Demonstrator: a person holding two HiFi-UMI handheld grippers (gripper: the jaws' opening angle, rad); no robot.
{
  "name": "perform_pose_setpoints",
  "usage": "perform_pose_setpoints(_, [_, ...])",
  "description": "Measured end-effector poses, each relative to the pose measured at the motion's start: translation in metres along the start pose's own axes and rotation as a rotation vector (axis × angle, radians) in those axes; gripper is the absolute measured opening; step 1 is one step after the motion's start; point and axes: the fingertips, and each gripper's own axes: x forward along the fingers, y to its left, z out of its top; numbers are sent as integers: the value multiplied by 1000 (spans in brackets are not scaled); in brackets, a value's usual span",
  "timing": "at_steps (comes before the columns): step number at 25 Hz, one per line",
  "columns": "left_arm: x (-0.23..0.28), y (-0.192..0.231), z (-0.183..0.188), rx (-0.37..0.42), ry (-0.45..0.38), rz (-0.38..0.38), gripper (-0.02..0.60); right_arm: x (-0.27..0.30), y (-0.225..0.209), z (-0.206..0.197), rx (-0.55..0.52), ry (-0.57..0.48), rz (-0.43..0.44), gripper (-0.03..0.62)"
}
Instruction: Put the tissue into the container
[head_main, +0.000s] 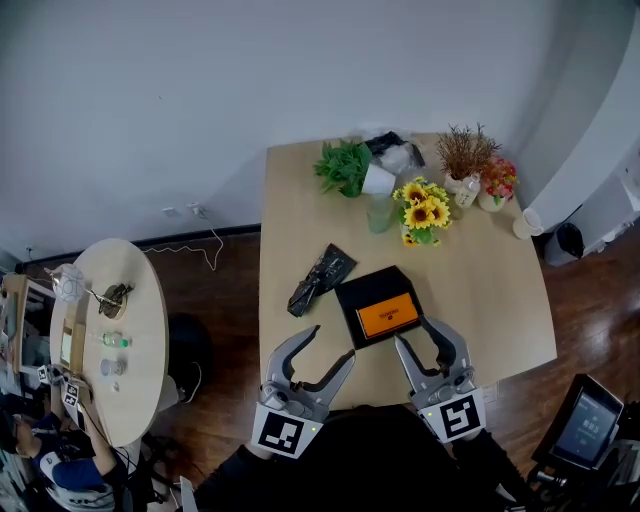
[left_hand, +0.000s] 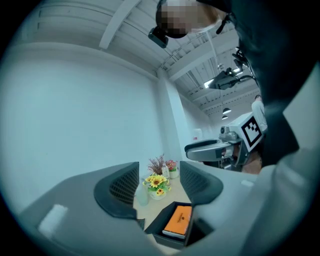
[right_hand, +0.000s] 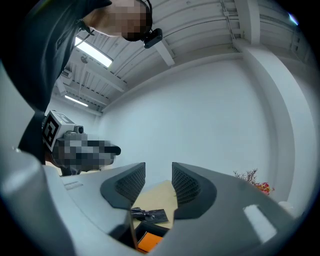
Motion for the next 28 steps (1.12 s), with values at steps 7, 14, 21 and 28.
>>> perform_pose_setpoints(7, [2, -2, -2, 1, 7, -6, 241, -1, 1, -3, -1, 10, 6, 155])
perform_pose_setpoints(14, [3, -2, -2, 6, 4, -6, 241, -1, 2, -3, -2, 10, 6, 153])
perform_pose_setpoints(21, [3, -2, -4, -2, 8, 1, 241, -2, 3, -4, -4, 13, 12, 146])
perform_pose_setpoints(28, [3, -5, -7, 12, 20, -2, 241, -3, 4, -7, -6, 18, 16, 140])
